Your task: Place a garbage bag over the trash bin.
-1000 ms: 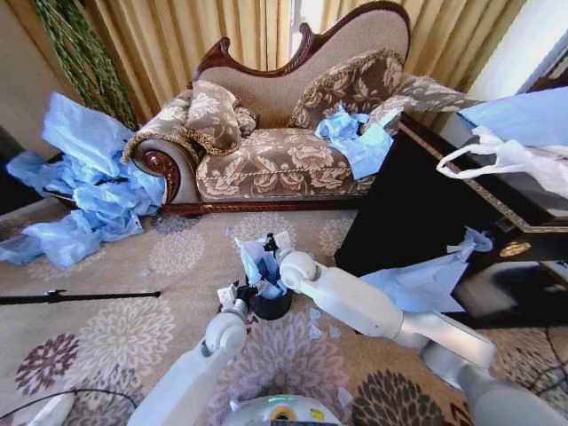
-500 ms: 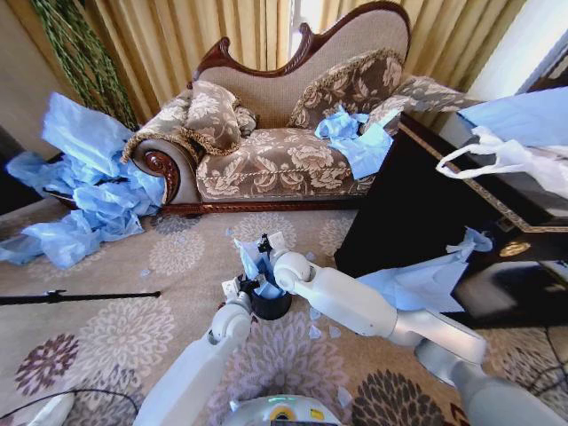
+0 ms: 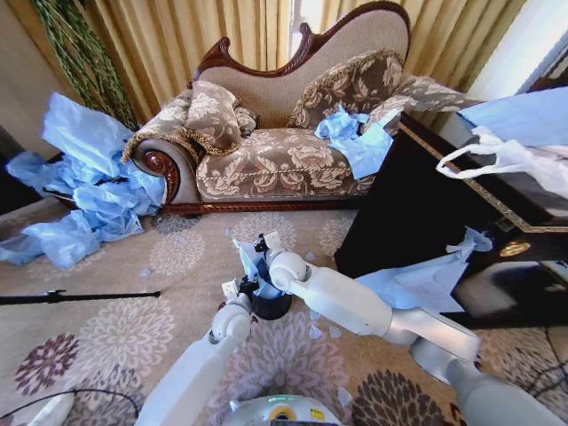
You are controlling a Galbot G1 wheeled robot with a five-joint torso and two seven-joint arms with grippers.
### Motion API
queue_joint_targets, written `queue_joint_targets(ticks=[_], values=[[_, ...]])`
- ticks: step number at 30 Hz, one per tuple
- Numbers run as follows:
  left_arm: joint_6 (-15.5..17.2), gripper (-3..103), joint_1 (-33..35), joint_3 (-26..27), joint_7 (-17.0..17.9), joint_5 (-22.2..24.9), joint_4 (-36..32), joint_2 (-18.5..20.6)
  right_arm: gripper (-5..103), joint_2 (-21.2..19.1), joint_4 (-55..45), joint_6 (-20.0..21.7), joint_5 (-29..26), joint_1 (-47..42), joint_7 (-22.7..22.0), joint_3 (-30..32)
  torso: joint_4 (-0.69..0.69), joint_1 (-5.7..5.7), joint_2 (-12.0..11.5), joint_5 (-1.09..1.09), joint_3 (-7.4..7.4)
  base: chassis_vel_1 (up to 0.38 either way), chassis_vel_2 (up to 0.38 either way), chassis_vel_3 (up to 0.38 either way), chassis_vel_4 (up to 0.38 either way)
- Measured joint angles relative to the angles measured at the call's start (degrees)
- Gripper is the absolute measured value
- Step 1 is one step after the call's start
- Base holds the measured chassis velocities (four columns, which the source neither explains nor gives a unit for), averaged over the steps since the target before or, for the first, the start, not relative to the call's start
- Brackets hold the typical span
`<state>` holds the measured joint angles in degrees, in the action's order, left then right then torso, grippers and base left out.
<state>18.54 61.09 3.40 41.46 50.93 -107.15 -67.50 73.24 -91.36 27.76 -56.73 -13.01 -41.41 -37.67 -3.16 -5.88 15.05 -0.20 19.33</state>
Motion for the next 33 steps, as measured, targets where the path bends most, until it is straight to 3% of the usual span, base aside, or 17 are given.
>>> queue_joint_targets(ticks=[10, 21, 24, 33], values=[[-1.72, 1, 0.05, 0.61, 0.01, 0.18, -0.14, 0.24, 0, -1.09, -1.90, -0.23, -0.27, 0.36, -0.88, 0.23, -0.01, 0.00, 0.00, 0.00, 0.00, 0.000, 0.000, 0.000, 0.000], [-2.14, 0, 0.89, 3.53, 0.18, 1.60, -5.05, 6.22, 0, -4.83, -6.46, -0.31, -0.27, -0.68, -1.39, 2.06, 0.01, 0.00, 0.00, 0.00, 0.00, 0.000, 0.000, 0.000, 0.000], [-2.14, 0, 0.41, 4.25, 0.18, 2.87, -7.50, 9.41, 0, -7.71, -9.90, -0.19, -0.32, -1.37, -1.44, 3.06, -0.01, 0.00, 0.00, 0.01, 0.00, 0.000, 0.000, 0.000, 0.000], [-1.70, 0, 0.13, 4.45, 0.11, 4.47, -10.90, 13.54, 0, -13.26, -13.95, 0.23, -0.12, -6.54, -0.92, 7.13, -0.01, 0.00, 0.00, 0.00, 0.00, 0.000, 0.000, 0.000, 0.000]])
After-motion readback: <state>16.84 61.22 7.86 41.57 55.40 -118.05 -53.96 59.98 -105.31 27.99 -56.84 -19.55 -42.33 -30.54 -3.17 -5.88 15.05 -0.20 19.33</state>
